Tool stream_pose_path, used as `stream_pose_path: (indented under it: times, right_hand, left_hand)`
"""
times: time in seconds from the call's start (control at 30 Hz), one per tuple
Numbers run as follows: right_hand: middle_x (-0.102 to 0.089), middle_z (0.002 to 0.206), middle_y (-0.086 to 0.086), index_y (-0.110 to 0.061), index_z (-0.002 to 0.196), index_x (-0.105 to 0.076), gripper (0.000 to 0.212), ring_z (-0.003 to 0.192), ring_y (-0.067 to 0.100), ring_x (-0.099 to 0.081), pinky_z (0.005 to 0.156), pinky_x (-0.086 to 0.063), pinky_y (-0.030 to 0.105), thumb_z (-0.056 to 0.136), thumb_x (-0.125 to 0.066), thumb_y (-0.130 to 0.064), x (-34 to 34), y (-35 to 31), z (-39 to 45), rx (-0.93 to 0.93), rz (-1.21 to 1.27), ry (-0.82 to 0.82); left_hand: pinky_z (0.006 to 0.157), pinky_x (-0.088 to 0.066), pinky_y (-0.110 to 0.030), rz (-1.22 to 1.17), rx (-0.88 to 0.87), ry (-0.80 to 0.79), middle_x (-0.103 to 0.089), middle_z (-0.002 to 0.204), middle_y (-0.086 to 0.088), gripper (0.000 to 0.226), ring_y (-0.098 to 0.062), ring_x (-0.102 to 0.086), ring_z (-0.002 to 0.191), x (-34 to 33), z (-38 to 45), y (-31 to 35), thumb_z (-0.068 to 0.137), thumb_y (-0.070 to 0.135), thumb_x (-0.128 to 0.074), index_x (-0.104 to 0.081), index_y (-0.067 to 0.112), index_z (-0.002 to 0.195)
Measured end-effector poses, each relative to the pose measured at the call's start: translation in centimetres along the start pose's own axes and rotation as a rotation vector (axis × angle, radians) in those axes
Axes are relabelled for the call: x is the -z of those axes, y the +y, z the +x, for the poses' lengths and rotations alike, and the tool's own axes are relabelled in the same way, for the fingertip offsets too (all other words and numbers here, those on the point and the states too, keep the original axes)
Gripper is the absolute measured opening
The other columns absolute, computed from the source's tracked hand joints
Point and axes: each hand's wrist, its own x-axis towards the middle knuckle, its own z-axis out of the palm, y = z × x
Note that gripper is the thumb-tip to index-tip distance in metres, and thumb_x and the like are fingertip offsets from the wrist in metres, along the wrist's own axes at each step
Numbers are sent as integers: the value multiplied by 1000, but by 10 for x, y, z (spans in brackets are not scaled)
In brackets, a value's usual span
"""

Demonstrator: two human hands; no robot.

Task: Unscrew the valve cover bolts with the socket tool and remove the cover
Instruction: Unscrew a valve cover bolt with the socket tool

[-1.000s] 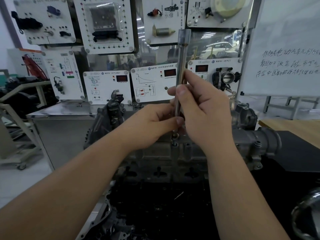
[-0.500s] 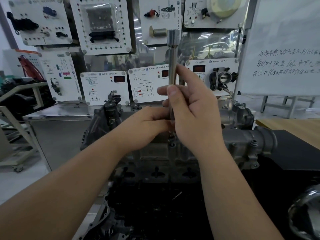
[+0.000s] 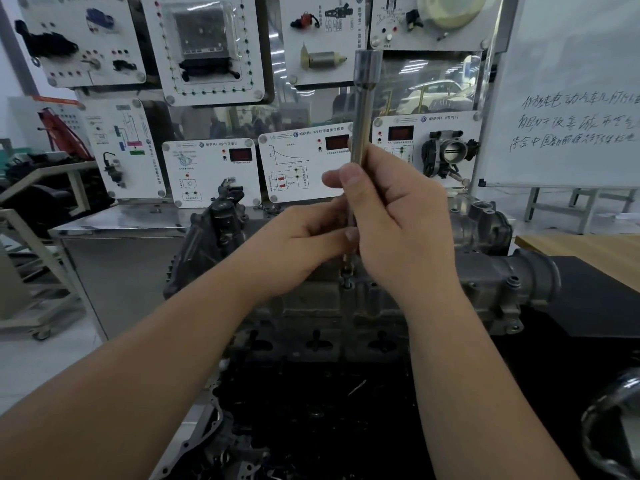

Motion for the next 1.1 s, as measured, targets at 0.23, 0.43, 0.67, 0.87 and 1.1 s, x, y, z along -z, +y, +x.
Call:
stream_pose_path:
  times: [0.23,0.43,0.67,0.87,1.1]
  right_hand:
    - [-74,90,-17,-46,114,-51,22,79,2,-69,72,-57,29,97,-60,-36,-3,1,1,-8,33,-6]
    - [-72,83,-4,-12,96,-68,18,79,14,-69,69,-59,39,101,-55,-24,-1,1,0,42,-13,39]
    - [-72,89,-22,-22,135,-57,36,87,0,-70,78,-56,22,100,-58,-29,-2,2,1,-26,65,-16]
    - [-68,76,-27,-31,99,-70,9,74,-5,-65,64,-48,10,97,-66,-23,-3,1,0,35,-3,61]
    - [-76,96,-14,-22,143,-56,42,94,1,-70,85,-59,33,102,-51,-29,-2,3,0,-34,26,-22]
  left_hand:
    - [92,-50,-65,27,14,27,-66,110,-33,29,-49,-64,102,-2,2,-4,96,13,-70,-64,-8,115]
    - [89,-51,-64,-14,3,38,-69,105,-29,33,-49,-64,98,-3,0,1,96,26,-64,-65,-1,114]
    - [93,-52,-59,32,3,13,-71,110,-24,21,-43,-66,104,-1,1,-2,100,14,-65,-66,3,118]
    - [90,-54,-51,79,-34,40,-73,104,-13,29,-33,-69,99,-5,-1,3,89,35,-66,-68,17,113]
    - [83,-51,-68,70,1,6,-69,101,-29,50,-49,-65,90,-1,-1,1,89,52,-57,-70,7,109]
